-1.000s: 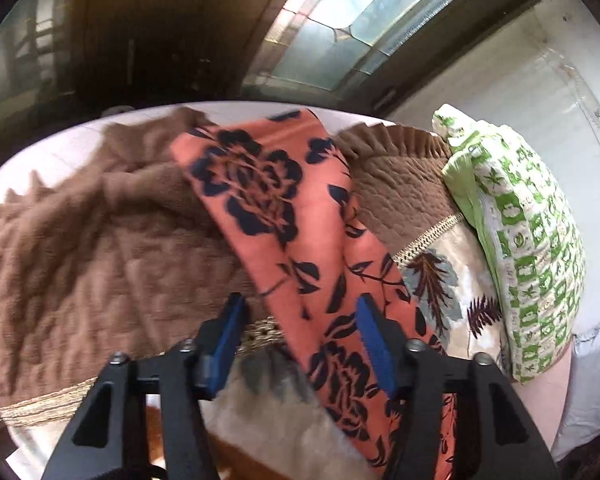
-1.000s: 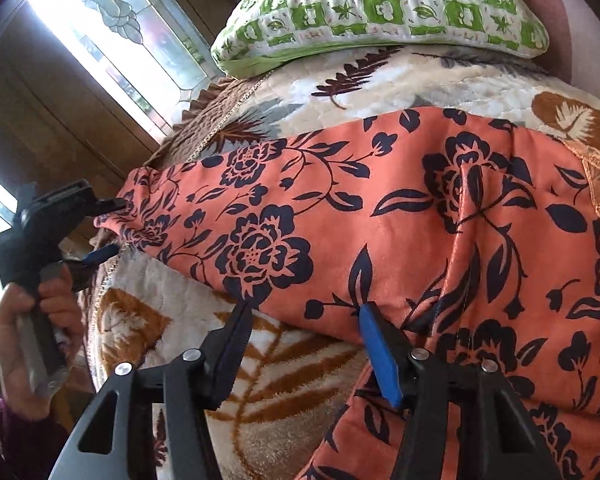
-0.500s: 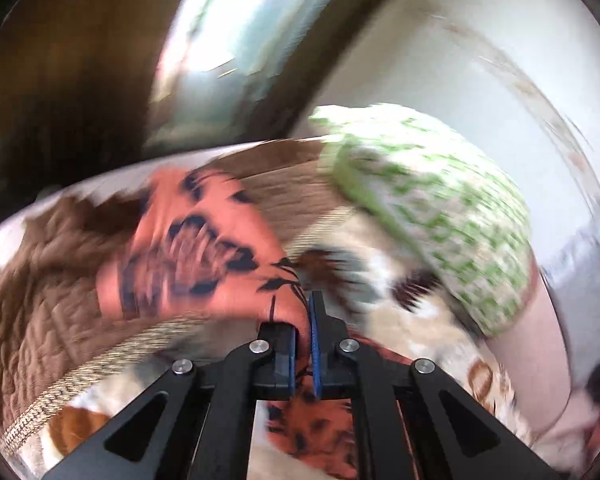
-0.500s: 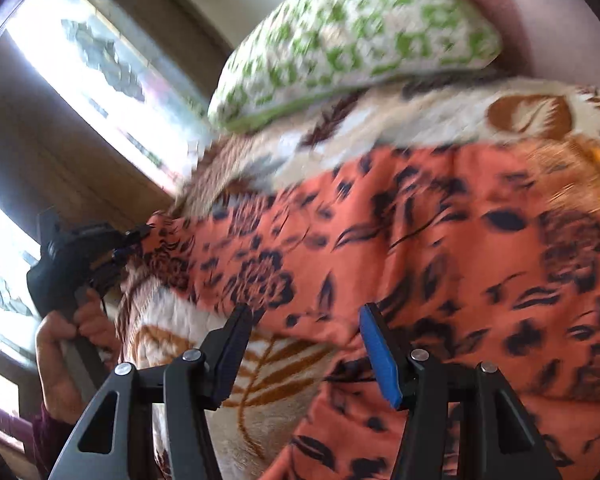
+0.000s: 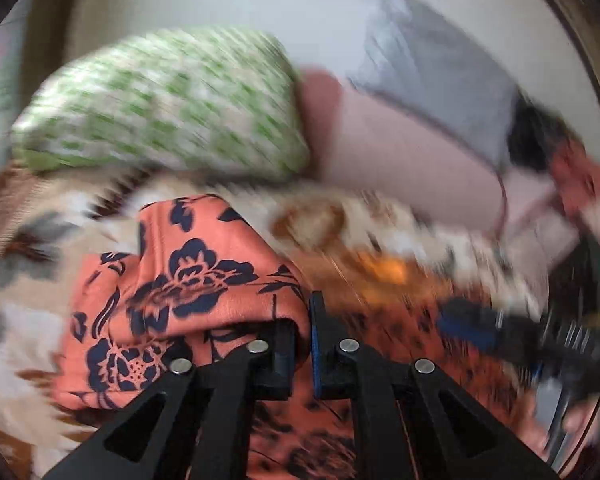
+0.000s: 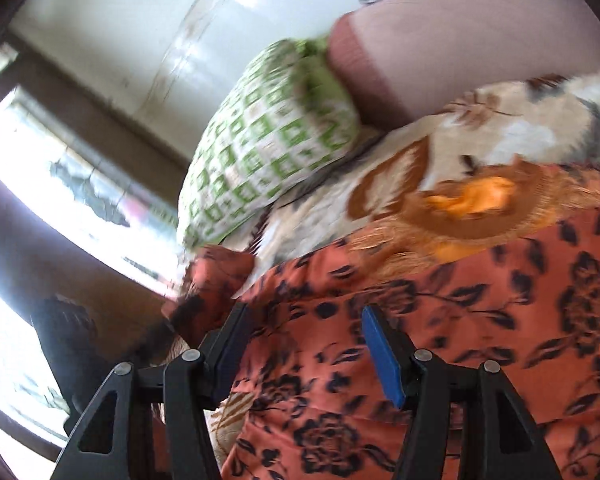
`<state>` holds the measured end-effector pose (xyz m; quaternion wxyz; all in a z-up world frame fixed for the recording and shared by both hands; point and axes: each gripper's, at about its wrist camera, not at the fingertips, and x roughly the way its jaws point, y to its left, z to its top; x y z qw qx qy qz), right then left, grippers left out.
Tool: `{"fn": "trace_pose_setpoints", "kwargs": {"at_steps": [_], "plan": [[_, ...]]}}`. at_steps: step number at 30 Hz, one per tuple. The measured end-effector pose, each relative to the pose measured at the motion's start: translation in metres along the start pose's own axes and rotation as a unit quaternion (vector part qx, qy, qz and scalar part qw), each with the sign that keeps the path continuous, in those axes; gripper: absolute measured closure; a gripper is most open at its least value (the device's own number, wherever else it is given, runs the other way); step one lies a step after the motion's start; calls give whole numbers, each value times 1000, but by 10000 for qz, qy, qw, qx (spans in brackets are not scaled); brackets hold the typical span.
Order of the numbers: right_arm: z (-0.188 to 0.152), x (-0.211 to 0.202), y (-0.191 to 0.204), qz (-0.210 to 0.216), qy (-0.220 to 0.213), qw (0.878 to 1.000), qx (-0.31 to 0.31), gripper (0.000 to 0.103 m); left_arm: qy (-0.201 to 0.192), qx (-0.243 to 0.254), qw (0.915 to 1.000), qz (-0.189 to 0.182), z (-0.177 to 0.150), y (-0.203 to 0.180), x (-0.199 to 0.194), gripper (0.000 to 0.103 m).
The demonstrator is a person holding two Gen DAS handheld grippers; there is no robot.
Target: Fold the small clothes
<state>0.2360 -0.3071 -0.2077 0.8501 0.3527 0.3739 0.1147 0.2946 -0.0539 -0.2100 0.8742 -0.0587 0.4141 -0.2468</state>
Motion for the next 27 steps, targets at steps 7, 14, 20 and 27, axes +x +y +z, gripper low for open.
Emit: {"fn": "trace_pose_setpoints", "kwargs": {"at_steps": [7, 14, 20, 27], "plan": [[1, -2, -36, 117, 125, 9984, 542, 29, -282, -247, 9986, -371, 13, 38, -35, 31], [-7, 43, -2, 145, 633, 9975, 285, 28, -552, -1695, 9787, 1018, 19, 146, -65, 30], [-24, 69, 71, -602, 679, 9898, -1102, 24, 436, -2429, 9487, 1976, -5, 186, -43, 31], [-58, 151, 122, -2168, 1088, 9333, -2647, 24, 692, -2393, 9495, 1909, -10, 186, -37, 30]]}}
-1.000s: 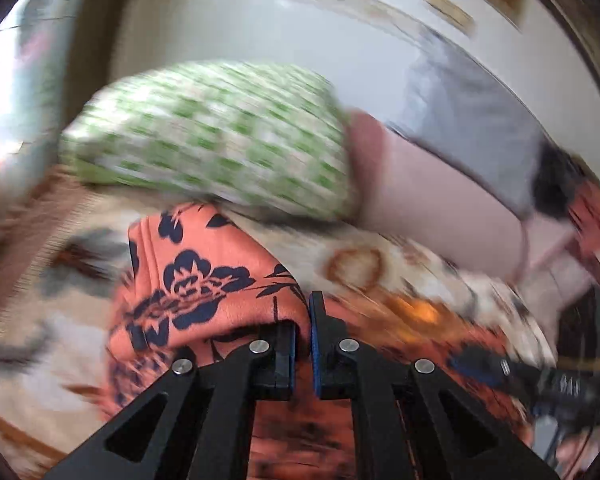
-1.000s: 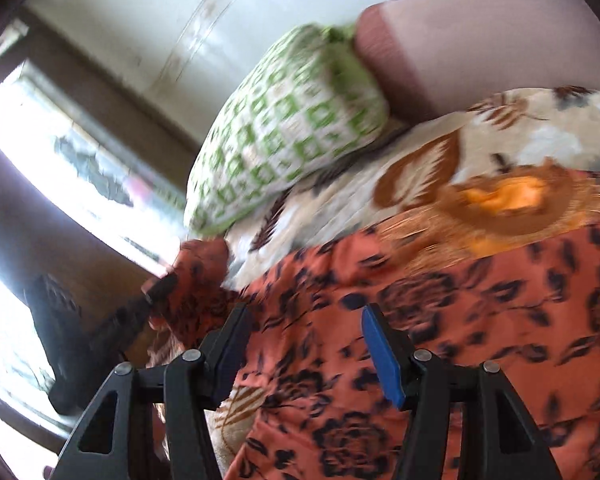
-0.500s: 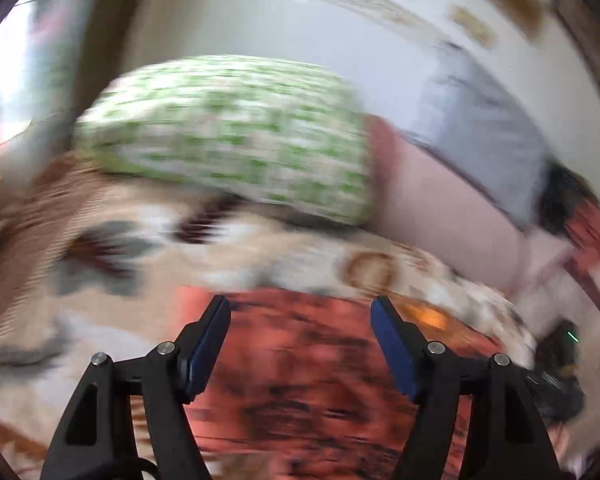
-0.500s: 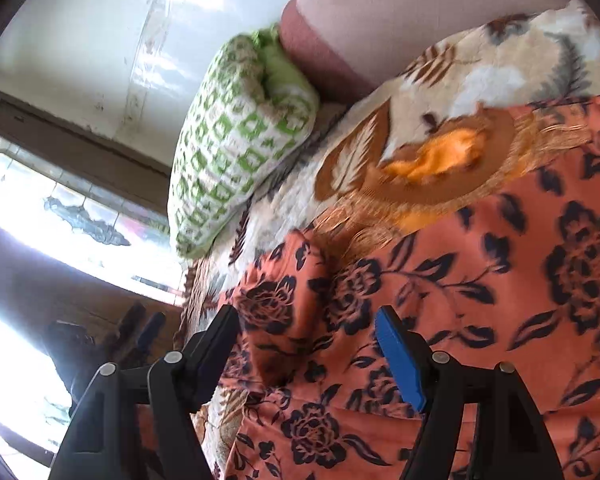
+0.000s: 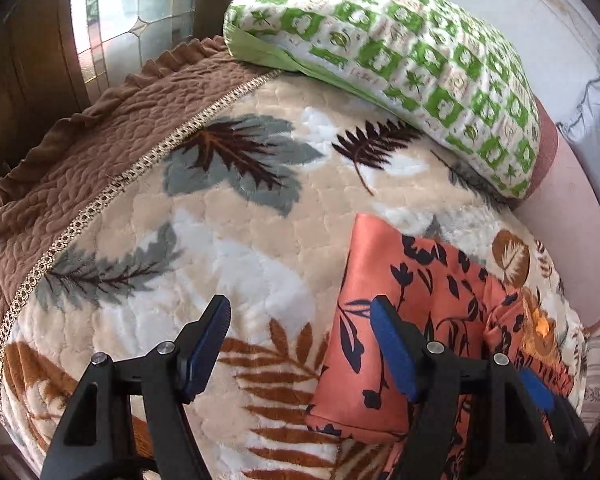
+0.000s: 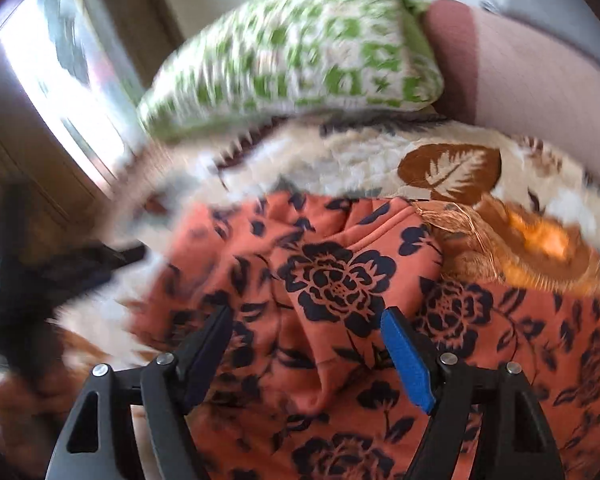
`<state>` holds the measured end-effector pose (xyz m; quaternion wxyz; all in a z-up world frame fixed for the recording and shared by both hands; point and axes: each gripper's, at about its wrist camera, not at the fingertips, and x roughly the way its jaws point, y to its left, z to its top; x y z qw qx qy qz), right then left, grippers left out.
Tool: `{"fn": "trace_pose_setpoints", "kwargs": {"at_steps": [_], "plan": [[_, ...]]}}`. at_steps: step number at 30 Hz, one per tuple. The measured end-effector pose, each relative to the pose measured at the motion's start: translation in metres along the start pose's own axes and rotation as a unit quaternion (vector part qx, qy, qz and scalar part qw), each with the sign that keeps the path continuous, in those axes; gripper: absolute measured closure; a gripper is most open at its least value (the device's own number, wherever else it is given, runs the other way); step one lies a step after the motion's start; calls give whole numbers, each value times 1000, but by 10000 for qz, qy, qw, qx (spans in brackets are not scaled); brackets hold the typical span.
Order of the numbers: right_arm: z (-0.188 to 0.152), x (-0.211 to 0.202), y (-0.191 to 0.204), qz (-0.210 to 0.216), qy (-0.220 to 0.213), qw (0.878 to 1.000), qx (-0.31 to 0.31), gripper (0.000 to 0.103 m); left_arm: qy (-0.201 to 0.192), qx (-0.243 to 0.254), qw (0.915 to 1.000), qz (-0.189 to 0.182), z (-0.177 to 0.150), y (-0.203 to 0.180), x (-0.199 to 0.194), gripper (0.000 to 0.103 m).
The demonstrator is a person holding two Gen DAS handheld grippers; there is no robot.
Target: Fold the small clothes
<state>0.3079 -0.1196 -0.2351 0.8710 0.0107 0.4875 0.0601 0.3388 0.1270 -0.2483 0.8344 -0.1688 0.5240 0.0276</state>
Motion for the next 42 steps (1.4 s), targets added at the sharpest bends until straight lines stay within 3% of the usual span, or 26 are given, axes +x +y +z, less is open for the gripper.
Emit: {"fn": "trace_pose_setpoints", "kwargs": {"at_steps": [2, 3, 4, 6, 10, 15, 19, 23, 25, 28, 30, 33, 36, 42], "plan": [[1, 19, -8, -355, 94, 9993, 65, 38, 47, 23, 10000, 0, 4, -1, 6, 31], [2, 27, -19, -405, 260, 9987, 147, 72, 51, 22, 10000, -14, 4, 0, 6, 30], [1, 28, -29, -369, 297, 9985, 291, 90, 45, 29, 10000, -32, 3, 0, 6, 30], [-2, 8, -57, -60, 50, 9974, 720, 95, 2, 57, 10000, -43, 7, -2, 7, 31], [-15, -54, -123, 301, -702, 9856, 1508, 97, -113, 276, 9995, -104, 3, -16, 3, 30], [-58, -110, -214, 81, -1336, 9669, 2172, 97, -177, 735, 9970, -182, -12, -54, 2, 30], [-108, -108, -283, 8, -1294, 9482, 2903, 97, -169, 1238, 9920, -186, -29, -94, 7, 30], [-153, -102, -323, 91, -1407, 9304, 3384, 97, -154, 1735, 9846, -150, -46, -128, 12, 30], [-162, -98, -331, 125, -1408, 9247, 3536, 97, -144, 1932, 9810, -106, -54, -141, 16, 30], [-165, -97, -330, 38, -1454, 9268, 3463, 97, -107, 2159, 9763, -31, -63, -154, 22, 30], [-168, -92, -330, -38, -1146, 9310, 3466, 96, -70, 2257, 9742, 58, -67, -159, 27, 30], [-183, -84, -336, 346, -771, 9192, 3845, 95, 61, 2286, 9732, 242, -70, -160, 36, 30], [-196, -94, -342, 754, -811, 9110, 3973, 92, 195, 2217, 9746, 247, -69, -157, 41, 30], [-172, -117, -345, 682, -1123, 9176, 3752, 91, 239, 2243, 9740, 224, -69, -155, 41, 30]]}}
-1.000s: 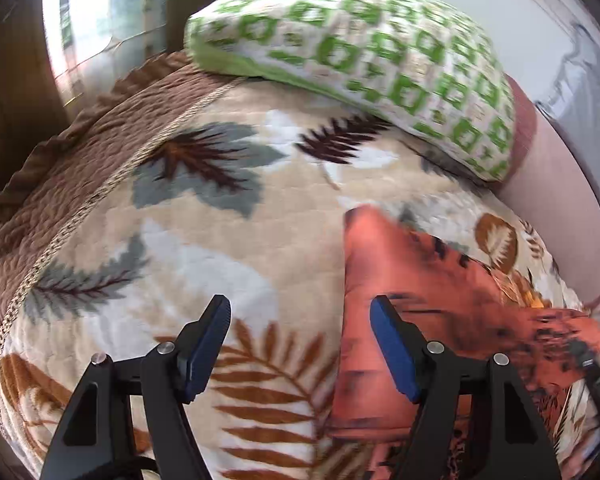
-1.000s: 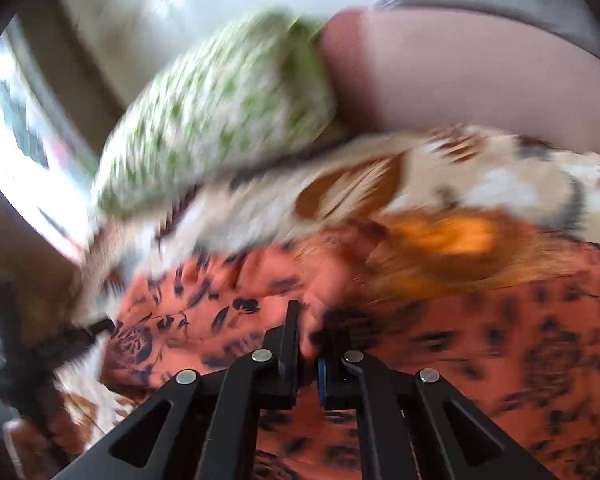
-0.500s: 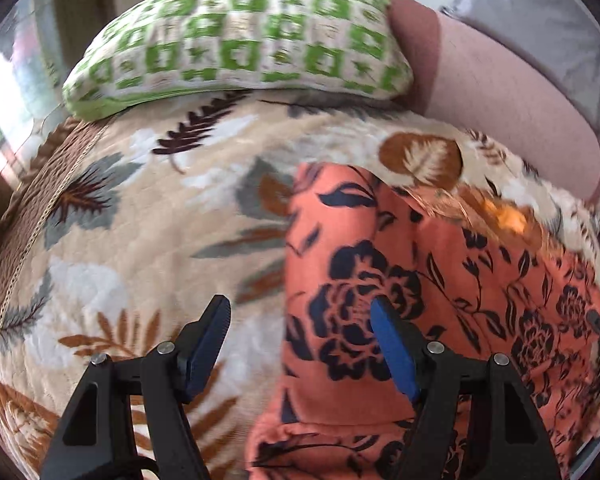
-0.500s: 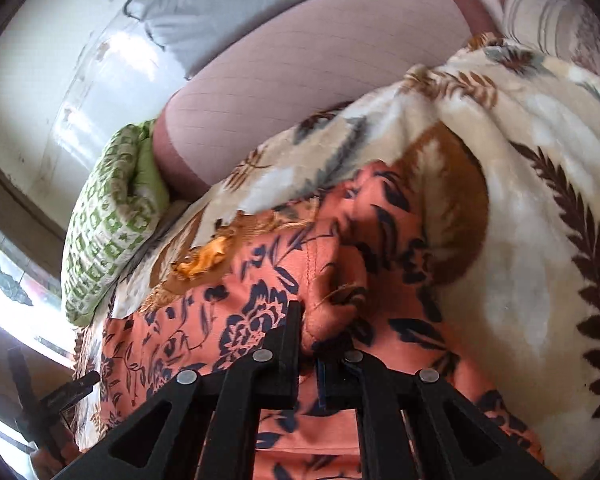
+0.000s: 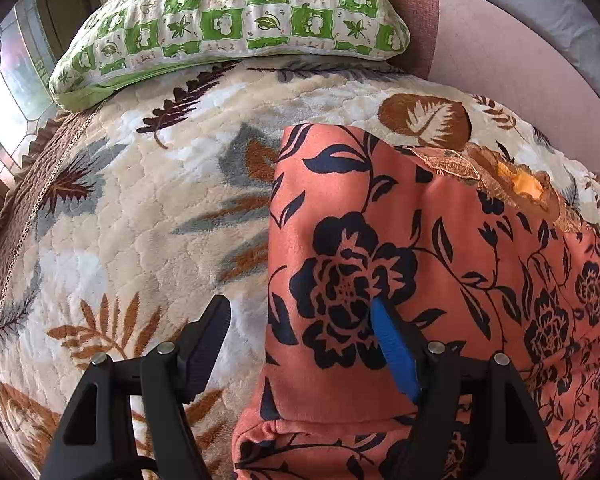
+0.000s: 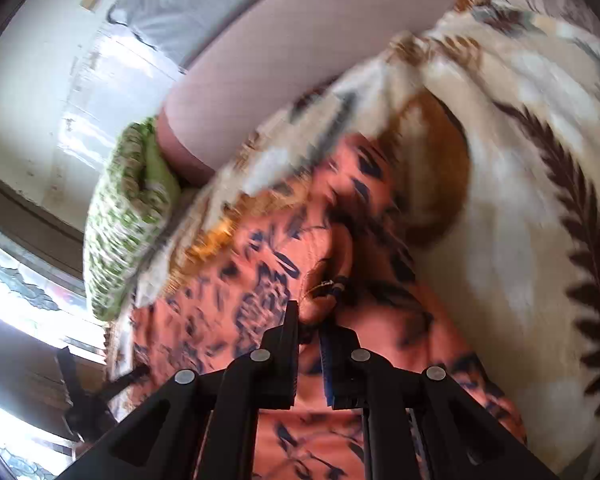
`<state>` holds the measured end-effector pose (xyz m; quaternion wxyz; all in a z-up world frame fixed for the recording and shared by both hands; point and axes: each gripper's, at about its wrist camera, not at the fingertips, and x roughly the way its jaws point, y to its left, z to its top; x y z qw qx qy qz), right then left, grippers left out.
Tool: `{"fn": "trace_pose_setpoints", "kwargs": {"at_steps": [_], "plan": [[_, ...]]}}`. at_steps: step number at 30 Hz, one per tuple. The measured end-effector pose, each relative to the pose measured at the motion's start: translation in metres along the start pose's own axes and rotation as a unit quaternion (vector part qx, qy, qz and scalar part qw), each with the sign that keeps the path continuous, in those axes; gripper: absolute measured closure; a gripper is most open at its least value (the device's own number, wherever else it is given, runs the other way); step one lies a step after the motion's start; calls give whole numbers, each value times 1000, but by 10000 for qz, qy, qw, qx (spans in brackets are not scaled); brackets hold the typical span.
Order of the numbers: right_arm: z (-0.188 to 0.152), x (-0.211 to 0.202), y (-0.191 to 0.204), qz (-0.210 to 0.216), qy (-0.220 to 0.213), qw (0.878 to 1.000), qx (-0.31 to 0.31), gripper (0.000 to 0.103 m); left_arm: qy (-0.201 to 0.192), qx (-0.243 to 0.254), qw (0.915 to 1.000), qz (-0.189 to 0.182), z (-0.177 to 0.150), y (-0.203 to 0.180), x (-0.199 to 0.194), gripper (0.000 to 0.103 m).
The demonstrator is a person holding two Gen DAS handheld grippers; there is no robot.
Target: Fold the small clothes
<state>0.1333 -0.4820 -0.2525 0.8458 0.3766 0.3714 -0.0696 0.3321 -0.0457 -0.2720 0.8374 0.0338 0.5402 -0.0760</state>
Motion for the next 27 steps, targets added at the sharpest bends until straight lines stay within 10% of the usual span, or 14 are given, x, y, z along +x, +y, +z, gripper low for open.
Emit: {"fn": "trace_pose_setpoints", "kwargs": {"at_steps": [5, 13, 19, 27], "plan": [[11, 26, 17, -177, 238, 9996, 10, 89, 72, -77, 9999, -106, 1, 4, 1, 30], [-8, -28, 34, -548, -995, 9909, -720, 94, 67, -97, 9998, -171, 2, 7, -1, 30], [-22, 12, -12, -1128, 420, 9923, -293, 91, 158, 20, 9997, -164, 0, 5, 1, 30], [1, -49, -5, -1193, -480, 9915, -200, 85, 193, -50, 9996, -210, 1, 11, 2, 30]]}}
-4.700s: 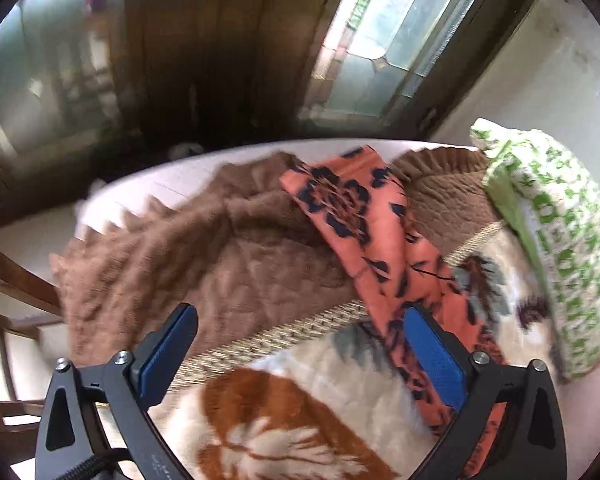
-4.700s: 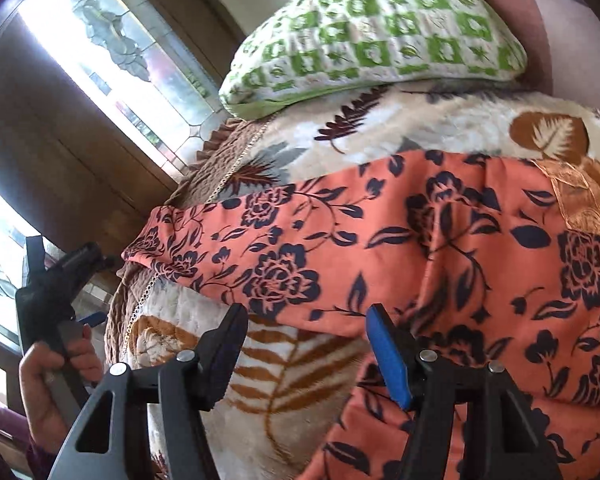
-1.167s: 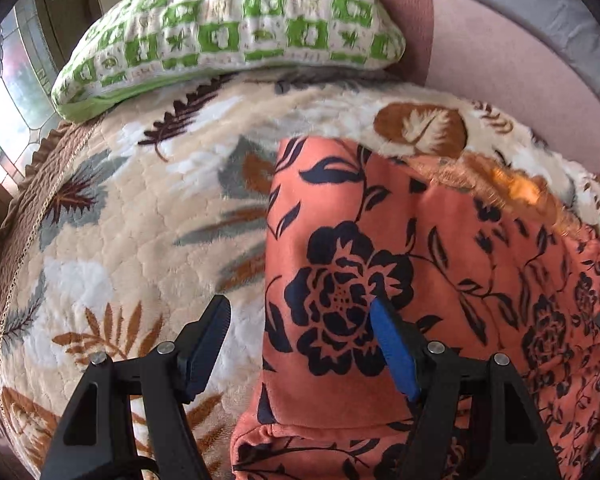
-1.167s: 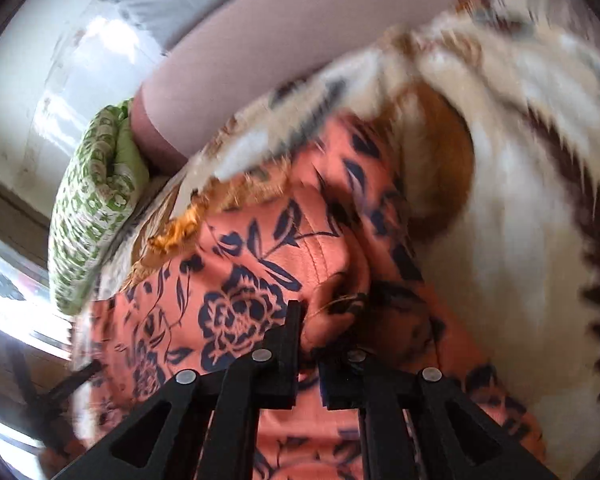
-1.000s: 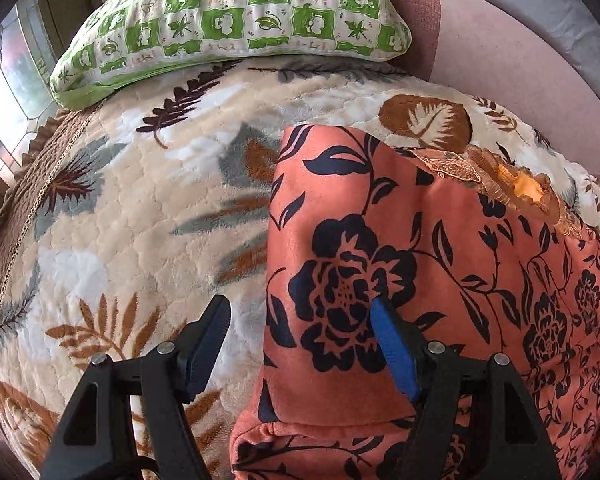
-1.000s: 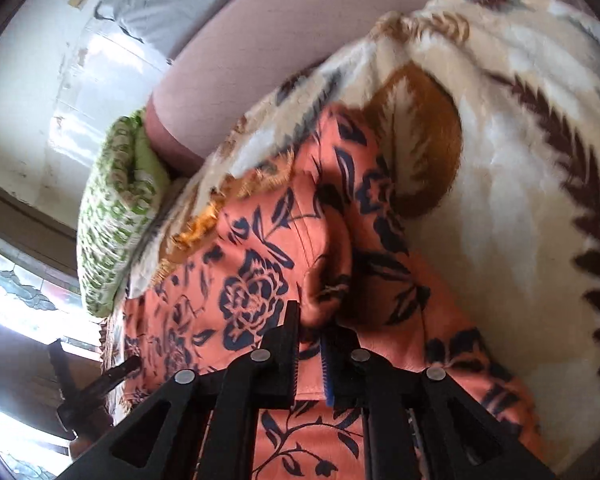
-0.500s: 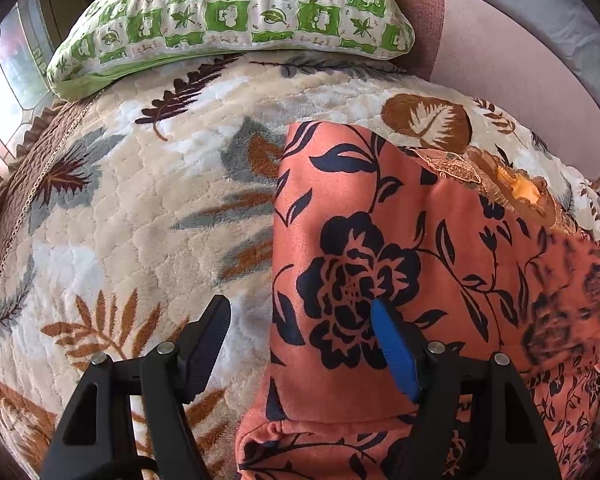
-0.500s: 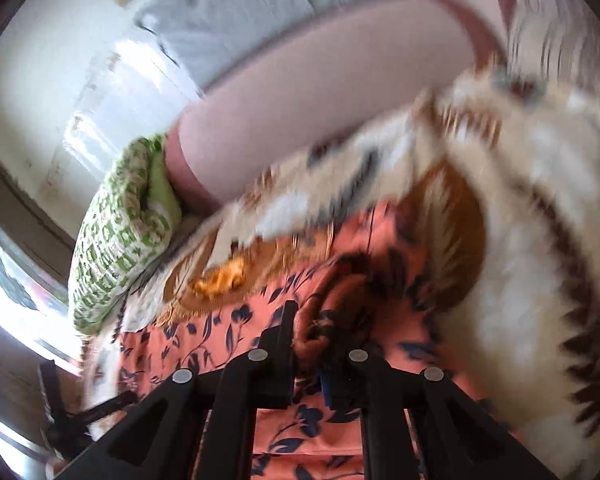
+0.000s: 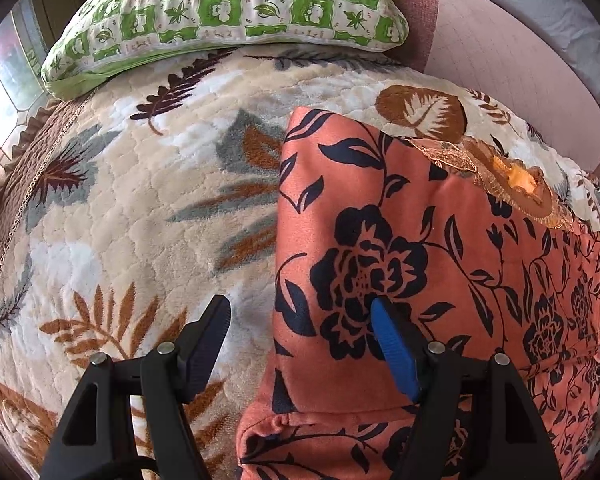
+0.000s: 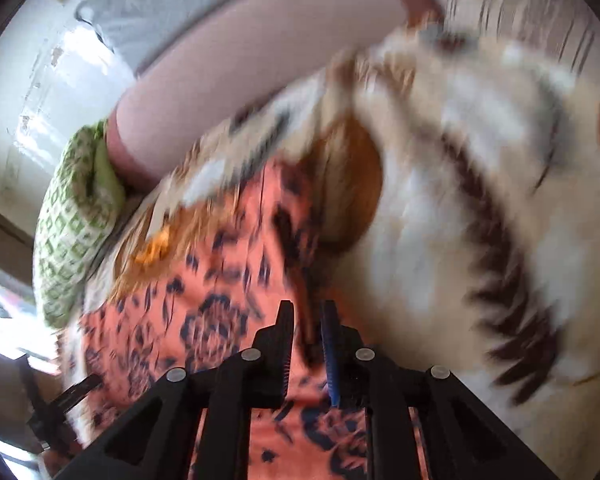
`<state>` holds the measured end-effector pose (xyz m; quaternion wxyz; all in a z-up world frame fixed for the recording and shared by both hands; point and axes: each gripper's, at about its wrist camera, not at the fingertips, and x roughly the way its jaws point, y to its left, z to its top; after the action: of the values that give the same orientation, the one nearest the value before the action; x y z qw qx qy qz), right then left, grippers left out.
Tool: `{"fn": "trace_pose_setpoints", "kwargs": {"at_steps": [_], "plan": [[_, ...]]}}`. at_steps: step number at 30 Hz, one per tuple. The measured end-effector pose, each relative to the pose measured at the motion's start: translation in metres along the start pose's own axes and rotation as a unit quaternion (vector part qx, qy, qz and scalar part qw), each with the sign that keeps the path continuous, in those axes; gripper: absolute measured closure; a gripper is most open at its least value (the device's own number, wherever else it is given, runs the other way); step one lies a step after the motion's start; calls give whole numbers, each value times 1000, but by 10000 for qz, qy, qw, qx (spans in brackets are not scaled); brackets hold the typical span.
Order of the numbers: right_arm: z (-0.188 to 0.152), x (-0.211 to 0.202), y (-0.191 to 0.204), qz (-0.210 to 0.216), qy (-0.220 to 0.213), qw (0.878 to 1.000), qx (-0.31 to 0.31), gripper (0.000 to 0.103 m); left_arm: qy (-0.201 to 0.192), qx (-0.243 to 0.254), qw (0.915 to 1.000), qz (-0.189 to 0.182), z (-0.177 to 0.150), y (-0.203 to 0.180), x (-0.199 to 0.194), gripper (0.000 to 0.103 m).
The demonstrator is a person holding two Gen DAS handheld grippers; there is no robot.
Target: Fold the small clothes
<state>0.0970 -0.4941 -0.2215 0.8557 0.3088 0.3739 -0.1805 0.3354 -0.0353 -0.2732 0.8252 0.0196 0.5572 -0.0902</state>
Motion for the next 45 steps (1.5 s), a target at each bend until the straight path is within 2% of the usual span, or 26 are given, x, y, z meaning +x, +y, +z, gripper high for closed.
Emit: {"fn": "trace_pose_setpoints", "kwargs": {"at_steps": [2, 6, 8, 10, 11, 12, 15, 18, 21, 24, 26, 27, 28, 30, 34, 37, 42, 45], "plan": [[8, 2, 14, 226, -23, 9996, -153, 85, -59, -1, 10000, 50, 1, 0, -3, 30], [11, 41, 42, 325, 381, 9984, -250, 85, -354, 100, 9992, 169, 3, -1, -18, 30], [11, 69, 46, 134, 616, 9978, -228, 85, -393, 85, 9990, 168, 4, 0, -20, 30], [8, 100, 43, -236, 869, 9956, -253, 86, -251, 136, 9990, 356, 4, 0, -10, 30], [8, 104, 41, -225, 773, 9962, -317, 86, -122, 172, 9988, 443, 3, -1, -3, 29], [10, 103, 44, -259, 613, 9968, -449, 86, -19, 177, 9989, 435, 3, 0, 3, 29], [13, 95, 57, -395, 690, 9951, -586, 86, -59, 108, 9993, 358, 6, 3, -4, 29], [0, 80, 75, 128, 785, 9947, -654, 85, -316, 26, 9990, 323, 6, 4, -17, 29], [-26, 71, 105, 579, 1038, 9877, -1014, 85, -437, 158, 9988, 154, 5, -2, -26, 29], [-53, 77, 131, 892, 1372, 9784, -1265, 85, -255, 477, 9979, 357, -2, -17, -16, 29], [-72, 87, 144, 823, 1613, 9713, -1542, 85, -27, 704, 9959, 563, -6, -23, -3, 28], [-82, 92, 149, 636, 1588, 9695, -1756, 84, -81, 797, 9949, 606, -8, -24, -1, 27], [-87, 87, 150, 615, 1346, 9712, -1869, 84, -113, 838, 9942, 658, -8, -24, -3, 24], [-93, 83, 150, 576, 1308, 9697, -1982, 84, -99, 873, 9942, 615, -7, -22, -6, 23], [-89, 81, 145, 676, 1488, 9669, -1962, 84, -20, 796, 9955, 514, -5, -17, -4, 23], [-86, 82, 142, 683, 1646, 9660, -1872, 84, -69, 1000, 9933, 572, -9, -23, -7, 23], [-97, 86, 147, 647, 1405, 9631, -2201, 84, -183, 1322, 9877, 819, -19, -32, -8, 23], [-95, 80, 149, 624, 1389, 9632, -2216, 84, -251, 1274, 9884, 792, -24, -28, -14, 23]]}}
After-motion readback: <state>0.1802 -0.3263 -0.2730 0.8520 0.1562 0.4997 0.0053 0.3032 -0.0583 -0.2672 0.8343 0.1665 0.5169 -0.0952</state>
